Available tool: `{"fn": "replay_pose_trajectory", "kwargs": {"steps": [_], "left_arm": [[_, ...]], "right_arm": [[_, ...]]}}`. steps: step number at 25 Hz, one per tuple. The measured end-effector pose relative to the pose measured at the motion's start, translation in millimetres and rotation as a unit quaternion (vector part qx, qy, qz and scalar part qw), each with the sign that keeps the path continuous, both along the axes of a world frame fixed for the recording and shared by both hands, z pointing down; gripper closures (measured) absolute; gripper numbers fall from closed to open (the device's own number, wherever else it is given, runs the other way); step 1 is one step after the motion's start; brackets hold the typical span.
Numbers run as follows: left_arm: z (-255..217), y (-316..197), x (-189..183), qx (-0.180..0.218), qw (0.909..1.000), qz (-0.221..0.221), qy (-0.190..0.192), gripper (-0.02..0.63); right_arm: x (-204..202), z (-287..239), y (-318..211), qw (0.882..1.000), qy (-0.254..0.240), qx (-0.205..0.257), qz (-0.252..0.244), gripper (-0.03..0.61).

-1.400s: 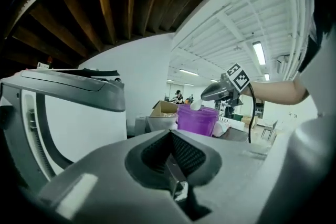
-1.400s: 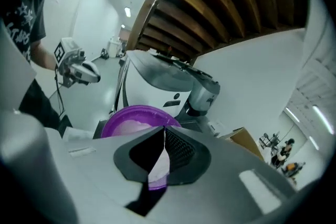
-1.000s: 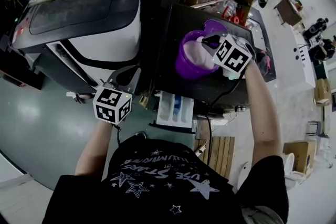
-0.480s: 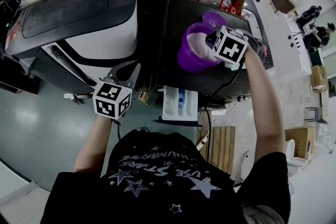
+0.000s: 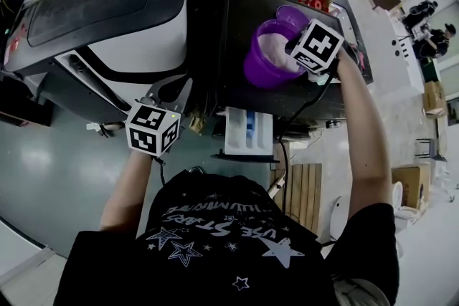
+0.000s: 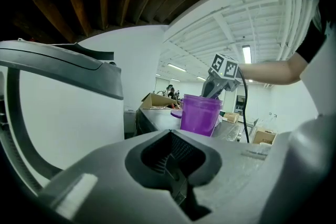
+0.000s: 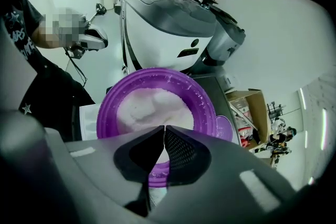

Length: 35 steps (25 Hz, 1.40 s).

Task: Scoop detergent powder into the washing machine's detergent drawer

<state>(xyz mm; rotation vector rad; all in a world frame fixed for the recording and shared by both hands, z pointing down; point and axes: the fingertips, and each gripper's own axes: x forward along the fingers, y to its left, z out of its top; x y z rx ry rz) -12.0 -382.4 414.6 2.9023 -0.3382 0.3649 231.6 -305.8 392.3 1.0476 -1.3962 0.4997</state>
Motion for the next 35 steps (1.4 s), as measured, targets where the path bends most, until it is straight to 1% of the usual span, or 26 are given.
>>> {"fn": "replay_pose_trajectory", "kwargs": {"steps": [5,10,15,20,22,24,26,30,32,35], "left_arm": [[3.3,4.6,-3.1,-0.002,1.0000,0.000,-0.001,0.614],[5.3,10.1,-3.7,-0.003,1.0000,0.003,-0.003,0.614],[3.8,13.9,-3.1,-0.001,1.0000,0.006,-0.002,0.614],[3.1,15.5,-0.6,-0.001,1.0000,0.008,-0.001,0.614],[3.8,14.9,-0.2,0.000,1.0000,0.008,-0.002,0.614],[4.7,13.8,-0.2,0.000,1.0000,0.008,-0.002,0.614],[5.5,13.7,-0.1,-0.001,1.0000,0.008,-0.003,0.614],[7.0,13.5,3.2,-0.006,1.0000,0.007,-0.003,0.614],[8.7,13.8,4.8,-0.010,0.9999,0.005,-0.003,0.614],[11.1,16.8,7.6,-0.015,0.9999,0.006,-0.005,0.614]], "right_arm": [[-4.9,2.8,6.9,0.999,-0.028,-0.001,0.030,0.543],[-9.4,0.3,9.8,0.994,-0.076,0.007,0.073,0.543],[-13.0,-1.9,9.4,0.985,-0.123,0.014,0.117,0.541],[-11.8,-5.5,6.2,0.970,-0.178,0.031,0.162,0.541],[-11.0,-7.0,5.0,0.962,-0.202,0.042,0.181,0.541],[-7.7,-8.0,4.7,0.950,-0.226,0.055,0.207,0.541],[-2.0,-9.1,6.0,0.935,-0.252,0.071,0.238,0.541],[7.4,-11.7,8.4,0.900,-0.311,0.103,0.287,0.541],[9.3,-11.9,9.4,0.885,-0.336,0.115,0.303,0.541],[10.1,-16.0,9.9,0.864,-0.369,0.130,0.316,0.543]]}}
